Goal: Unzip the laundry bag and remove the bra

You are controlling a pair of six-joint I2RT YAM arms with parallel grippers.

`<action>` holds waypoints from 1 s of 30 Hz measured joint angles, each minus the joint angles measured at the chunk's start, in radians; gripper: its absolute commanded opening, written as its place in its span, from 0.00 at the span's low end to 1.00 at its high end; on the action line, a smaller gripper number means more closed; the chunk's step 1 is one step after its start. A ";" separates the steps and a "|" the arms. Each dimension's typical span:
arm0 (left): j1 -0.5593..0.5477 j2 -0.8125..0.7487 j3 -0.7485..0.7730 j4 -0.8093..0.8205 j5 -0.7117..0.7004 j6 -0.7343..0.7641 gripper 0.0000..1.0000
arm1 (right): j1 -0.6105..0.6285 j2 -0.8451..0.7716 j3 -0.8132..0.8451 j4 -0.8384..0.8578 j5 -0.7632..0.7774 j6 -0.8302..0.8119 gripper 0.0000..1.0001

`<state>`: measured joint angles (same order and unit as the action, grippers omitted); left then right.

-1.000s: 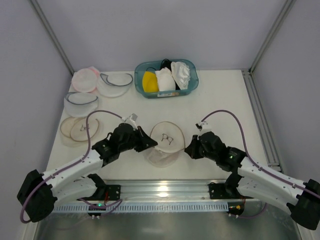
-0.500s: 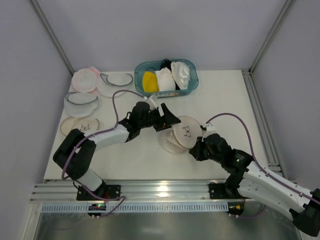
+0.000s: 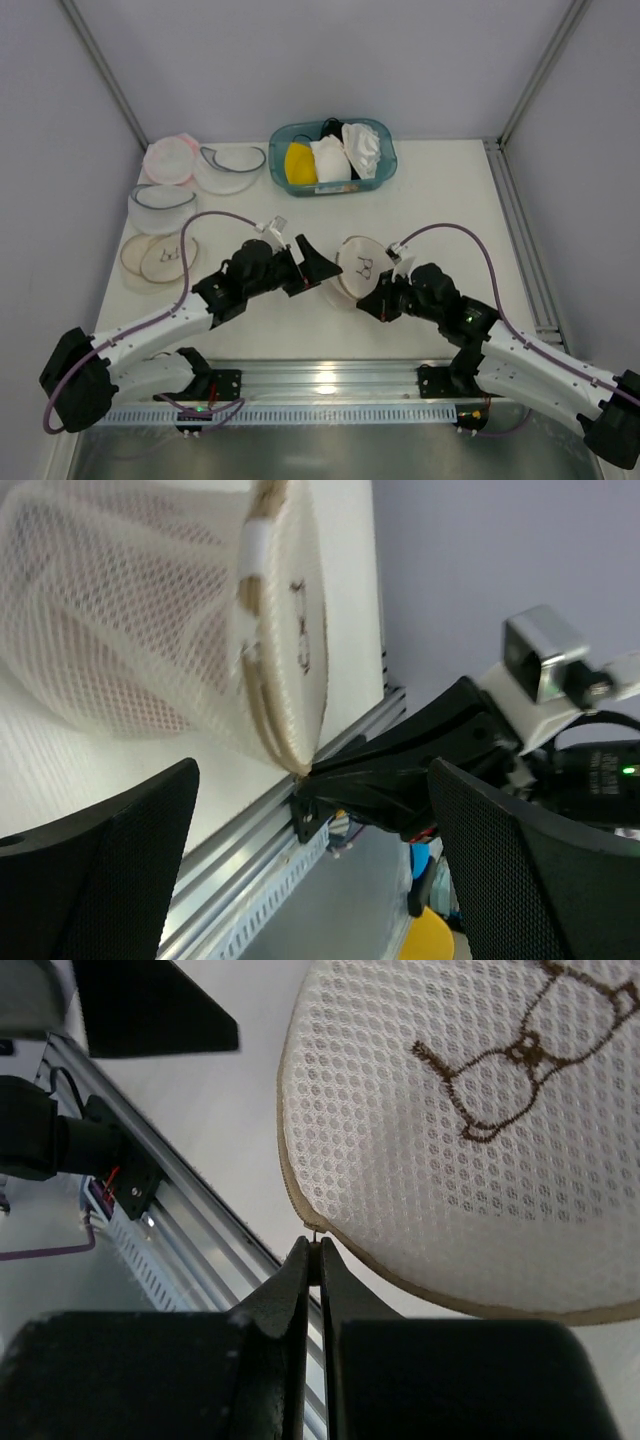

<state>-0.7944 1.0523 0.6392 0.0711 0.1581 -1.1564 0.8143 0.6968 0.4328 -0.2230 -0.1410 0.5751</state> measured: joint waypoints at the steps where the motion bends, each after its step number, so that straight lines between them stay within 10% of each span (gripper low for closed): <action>1: -0.012 0.011 -0.014 0.001 0.001 -0.014 0.96 | 0.000 0.017 -0.002 0.029 -0.025 0.000 0.04; 9: -0.055 0.175 -0.040 0.030 0.022 -0.076 0.90 | 0.000 0.102 -0.005 0.141 -0.129 0.000 0.04; 16: -0.055 0.260 -0.031 0.128 0.022 -0.101 0.26 | 0.000 0.105 -0.005 0.158 -0.153 -0.001 0.04; 21: -0.057 0.275 -0.027 0.149 0.014 -0.101 0.00 | 0.000 0.105 -0.005 0.144 -0.151 -0.008 0.04; 30: -0.048 0.229 -0.024 0.066 -0.043 -0.080 0.00 | 0.000 0.179 0.027 0.036 -0.161 -0.055 0.04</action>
<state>-0.8429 1.2812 0.6151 0.1371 0.1154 -1.2369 0.8143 0.8753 0.4603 -0.1871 -0.3023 0.5198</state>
